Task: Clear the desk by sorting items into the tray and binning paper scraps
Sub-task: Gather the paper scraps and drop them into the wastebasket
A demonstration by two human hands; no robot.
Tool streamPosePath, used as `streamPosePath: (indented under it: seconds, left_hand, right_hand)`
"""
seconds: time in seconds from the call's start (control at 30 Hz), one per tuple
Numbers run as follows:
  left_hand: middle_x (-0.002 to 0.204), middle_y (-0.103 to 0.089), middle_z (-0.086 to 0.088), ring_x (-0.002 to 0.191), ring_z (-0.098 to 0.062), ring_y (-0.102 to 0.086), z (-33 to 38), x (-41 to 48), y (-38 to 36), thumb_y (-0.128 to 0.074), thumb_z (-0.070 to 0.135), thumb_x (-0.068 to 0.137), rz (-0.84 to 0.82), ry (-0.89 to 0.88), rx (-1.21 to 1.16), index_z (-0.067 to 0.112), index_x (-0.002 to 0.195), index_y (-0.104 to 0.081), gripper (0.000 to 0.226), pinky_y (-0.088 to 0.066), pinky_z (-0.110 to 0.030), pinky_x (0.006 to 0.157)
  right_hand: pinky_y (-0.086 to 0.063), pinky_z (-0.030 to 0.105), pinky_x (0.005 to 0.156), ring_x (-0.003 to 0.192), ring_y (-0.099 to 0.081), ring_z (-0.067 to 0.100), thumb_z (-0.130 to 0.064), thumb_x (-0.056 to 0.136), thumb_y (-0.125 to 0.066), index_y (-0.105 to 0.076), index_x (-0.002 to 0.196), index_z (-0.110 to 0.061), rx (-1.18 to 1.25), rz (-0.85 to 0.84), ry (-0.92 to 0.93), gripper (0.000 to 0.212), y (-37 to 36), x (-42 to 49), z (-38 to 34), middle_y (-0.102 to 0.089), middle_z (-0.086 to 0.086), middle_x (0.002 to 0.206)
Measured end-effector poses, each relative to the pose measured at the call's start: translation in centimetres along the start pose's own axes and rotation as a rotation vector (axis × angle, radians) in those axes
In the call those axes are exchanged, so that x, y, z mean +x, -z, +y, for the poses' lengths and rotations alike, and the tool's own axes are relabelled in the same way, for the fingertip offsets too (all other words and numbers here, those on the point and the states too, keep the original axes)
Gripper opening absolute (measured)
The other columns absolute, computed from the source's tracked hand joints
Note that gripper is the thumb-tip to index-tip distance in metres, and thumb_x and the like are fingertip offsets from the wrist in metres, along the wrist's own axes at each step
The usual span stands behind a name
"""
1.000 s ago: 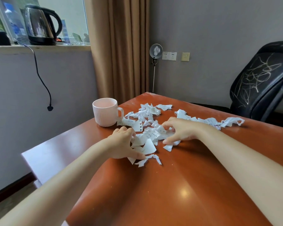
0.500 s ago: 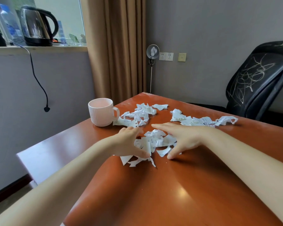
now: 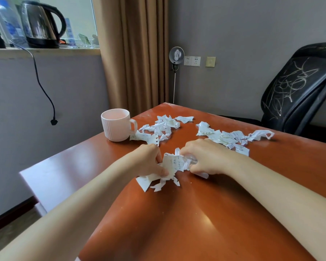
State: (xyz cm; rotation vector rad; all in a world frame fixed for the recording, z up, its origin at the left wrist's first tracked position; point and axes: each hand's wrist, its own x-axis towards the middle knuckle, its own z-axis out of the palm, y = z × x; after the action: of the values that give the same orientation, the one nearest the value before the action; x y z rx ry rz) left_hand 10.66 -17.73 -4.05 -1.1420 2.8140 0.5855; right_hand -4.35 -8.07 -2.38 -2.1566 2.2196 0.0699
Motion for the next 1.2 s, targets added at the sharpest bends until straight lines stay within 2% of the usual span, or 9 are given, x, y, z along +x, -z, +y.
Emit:
streamPosePath:
  seconds: [0.07, 0.23, 0.33, 0.47, 0.6, 0.73, 0.87, 1.0, 1.2]
  left_hand:
    - [0.086, -0.057, 0.001, 0.068, -0.012, -0.046, -0.2, 0.1, -0.1, -0.072, 0.039, 0.078, 0.009, -0.010, -0.010, 0.018, 0.086, -0.057, 0.027, -0.036, -0.021, 0.053]
    - [0.067, -0.046, 0.003, 0.059, -0.014, -0.039, -0.5, 0.1, -0.1, -0.071, 0.038, 0.079, -0.005, -0.033, -0.040, 0.021, 0.064, -0.048, 0.032, -0.029, -0.023, 0.049]
    - [0.066, -0.045, 0.002, 0.058, -0.014, -0.038, -0.7, 0.1, -0.2, -0.070, 0.038, 0.080, 0.004, -0.048, -0.053, 0.018, 0.067, -0.052, 0.030, -0.027, -0.023, 0.048]
    - [0.078, -0.049, 0.006, 0.065, -0.009, -0.042, -1.0, -0.2, -0.4, -0.070, 0.038, 0.080, 0.078, -0.057, -0.117, 0.022, 0.080, -0.053, 0.023, -0.032, -0.020, 0.052]
    - [0.087, -0.053, 0.005, 0.070, -0.008, -0.047, -1.3, -0.6, -0.2, -0.071, 0.035, 0.080, 0.148, -0.069, -0.159, 0.020, 0.087, -0.055, 0.023, -0.037, -0.019, 0.055]
    - [0.096, -0.058, 0.005, 0.083, -0.011, -0.055, -1.6, -1.1, 0.3, -0.070, 0.036, 0.080, 0.186, -0.076, -0.198, 0.022, 0.089, -0.055, 0.023, -0.046, -0.019, 0.067]
    - [0.108, -0.058, 0.001, 0.095, -0.015, -0.057, -2.9, -2.0, 0.1, -0.069, 0.038, 0.080, 0.130, -0.026, -0.147, 0.023, 0.099, -0.051, 0.030, -0.052, -0.028, 0.078]
    - [0.136, -0.043, -0.002, 0.124, -0.025, -0.042, -3.8, -3.3, -0.1, -0.069, 0.044, 0.078, 0.057, 0.107, -0.018, 0.021, 0.134, -0.038, 0.069, -0.042, -0.037, 0.102]
    - [0.128, -0.047, -0.004, 0.103, -0.017, -0.046, -2.9, -4.1, 0.3, -0.066, 0.042, 0.081, 0.009, 0.145, 0.084, 0.018, 0.131, -0.041, 0.061, -0.043, -0.023, 0.075]
  right_hand:
    - [-0.041, 0.030, 0.062, 0.083, -0.052, 0.019, -0.016, 0.084, -0.057, -0.057, 0.085, -0.017, 0.013, 0.014, -0.009, 0.002, 0.0, 0.0, 0.0, -0.056, 0.001, 0.091]
    - [-0.042, 0.034, 0.061, 0.070, -0.049, 0.017, -0.005, 0.086, -0.053, -0.045, 0.071, -0.015, 0.107, 0.063, -0.072, 0.019, -0.6, 0.4, 0.7, -0.053, 0.002, 0.076]
    - [-0.041, 0.027, 0.060, 0.067, -0.050, 0.013, -0.005, 0.089, -0.054, -0.046, 0.072, -0.013, 0.278, 0.145, -0.136, 0.020, -0.1, 0.3, 1.3, -0.050, -0.004, 0.069]
    - [-0.044, 0.025, 0.083, 0.112, -0.055, 0.021, -0.011, 0.092, -0.056, -0.055, 0.126, -0.016, 0.434, 0.233, -0.200, 0.034, 1.1, -0.1, 1.7, -0.057, 0.003, 0.123]
    - [-0.048, 0.023, 0.070, 0.090, -0.057, 0.018, -0.016, 0.087, -0.064, -0.059, 0.095, -0.017, 0.627, 0.224, -0.208, 0.009, 2.0, -0.4, 1.8, -0.058, 0.003, 0.095]
    - [-0.048, 0.030, 0.082, 0.089, -0.055, 0.017, -0.016, 0.083, -0.069, -0.051, 0.090, -0.021, 0.824, 0.003, -0.276, 0.020, 2.0, -1.1, 2.4, -0.051, -0.005, 0.084]
    - [-0.044, 0.025, 0.076, 0.098, -0.055, 0.018, -0.026, 0.082, -0.071, -0.058, 0.103, -0.023, 0.615, -0.099, -0.264, 0.025, 0.7, -2.0, 2.5, -0.055, -0.010, 0.097]
    - [-0.045, 0.032, 0.094, 0.119, -0.047, 0.021, -0.038, 0.080, -0.070, -0.043, 0.134, -0.028, 0.347, -0.116, -0.263, 0.061, 0.4, -2.5, 2.5, -0.042, -0.001, 0.136]
    - [-0.033, 0.036, 0.110, 0.139, -0.030, 0.023, -0.047, 0.081, -0.067, -0.018, 0.149, -0.031, 0.224, -0.350, -0.227, 0.086, 1.6, -3.2, 1.9, -0.023, -0.003, 0.155]
